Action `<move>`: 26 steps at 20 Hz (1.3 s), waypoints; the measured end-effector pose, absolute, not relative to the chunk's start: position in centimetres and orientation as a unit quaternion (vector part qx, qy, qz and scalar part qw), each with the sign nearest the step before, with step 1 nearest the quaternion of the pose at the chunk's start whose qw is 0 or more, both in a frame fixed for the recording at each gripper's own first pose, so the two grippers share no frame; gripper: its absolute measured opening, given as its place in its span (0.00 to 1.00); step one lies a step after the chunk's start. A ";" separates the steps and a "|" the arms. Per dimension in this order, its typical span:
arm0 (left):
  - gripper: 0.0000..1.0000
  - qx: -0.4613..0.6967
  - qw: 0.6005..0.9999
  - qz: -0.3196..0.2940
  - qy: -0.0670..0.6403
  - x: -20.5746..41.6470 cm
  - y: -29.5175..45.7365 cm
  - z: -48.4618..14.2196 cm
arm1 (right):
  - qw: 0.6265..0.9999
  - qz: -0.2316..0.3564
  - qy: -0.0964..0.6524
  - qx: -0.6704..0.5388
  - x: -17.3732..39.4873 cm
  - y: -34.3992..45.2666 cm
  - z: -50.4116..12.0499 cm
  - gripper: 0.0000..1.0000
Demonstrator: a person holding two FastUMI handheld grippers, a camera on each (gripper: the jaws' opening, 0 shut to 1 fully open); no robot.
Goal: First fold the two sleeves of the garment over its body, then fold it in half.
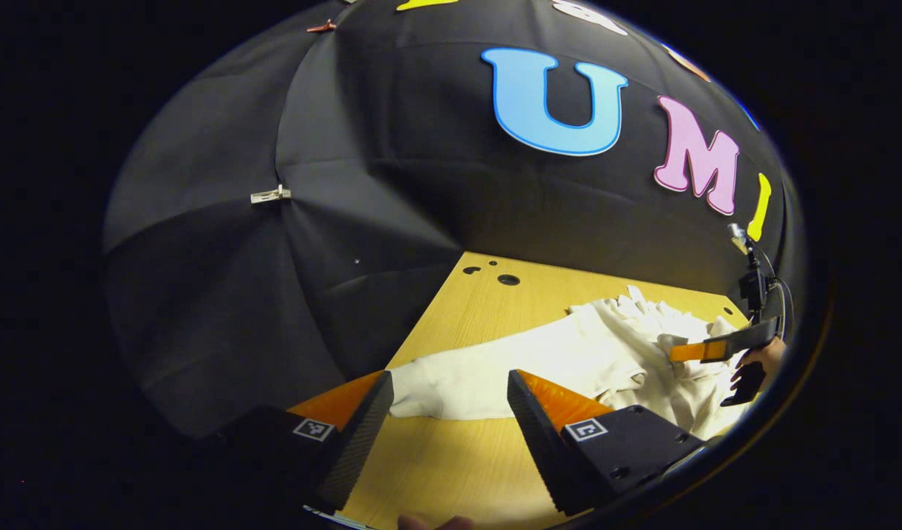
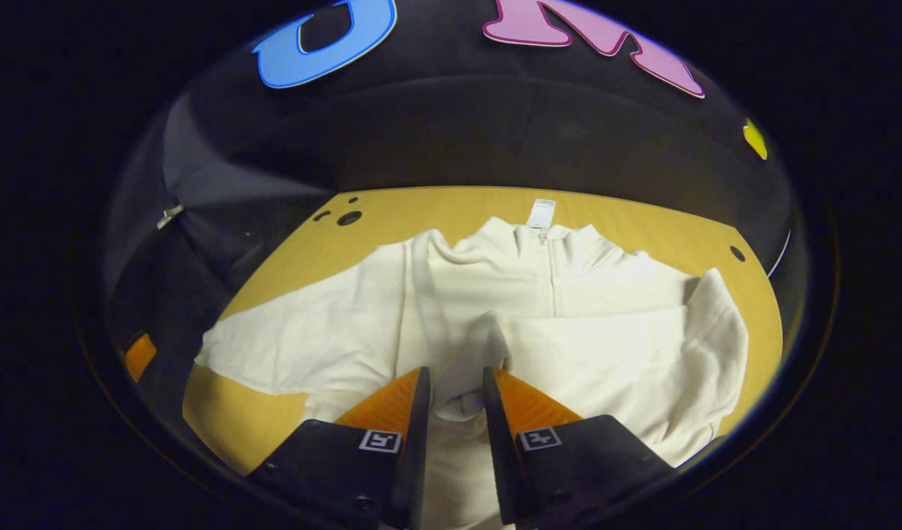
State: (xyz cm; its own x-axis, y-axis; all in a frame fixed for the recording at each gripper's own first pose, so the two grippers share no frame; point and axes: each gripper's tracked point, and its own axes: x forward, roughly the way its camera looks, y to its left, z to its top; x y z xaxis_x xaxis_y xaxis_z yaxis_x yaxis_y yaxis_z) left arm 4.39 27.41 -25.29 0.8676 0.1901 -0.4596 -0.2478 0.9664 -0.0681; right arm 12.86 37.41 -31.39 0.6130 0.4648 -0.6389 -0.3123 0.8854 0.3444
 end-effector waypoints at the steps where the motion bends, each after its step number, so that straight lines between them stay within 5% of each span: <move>1: 0.97 -0.060 0.963 0.117 0.235 4.6 27.8 -25.8 | 0.888 0.243 0.373 0.118 12.6 38.6 -30.5 0.45; 6: 0.97 -0.060 0.957 0.125 0.257 6.5 28.9 -28.8 | 0.886 0.302 0.334 0.110 10.1 37.7 -27.0 0.63; 8: 0.97 -0.060 0.952 0.136 0.267 7.2 29.7 -30.1 | 0.893 0.289 0.329 0.105 9.5 35.4 -26.3 0.64; 9: 0.97 -0.062 0.950 0.141 0.271 7.5 30.0 -30.7 | 0.896 0.281 0.326 0.106 9.1 34.3 -25.8 0.55; 10: 0.97 -0.062 0.947 0.142 0.280 8.0 30.3 -31.4 | 0.900 0.272 0.324 0.108 8.7 33.0 -25.3 0.64; 23: 1.00 -0.062 0.917 0.145 0.367 9.0 31.1 -37.7 | 0.937 0.143 0.308 0.083 2.5 17.0 -23.8 0.64; 25: 0.96 -0.061 0.920 0.125 0.367 9.6 30.3 -37.8 | 0.939 0.137 0.306 0.080 1.5 16.4 -23.5 0.64; 26: 0.77 -0.054 0.922 0.118 0.364 10.0 29.9 -37.7 | 0.939 0.135 0.305 0.081 1.2 16.0 -23.5 0.64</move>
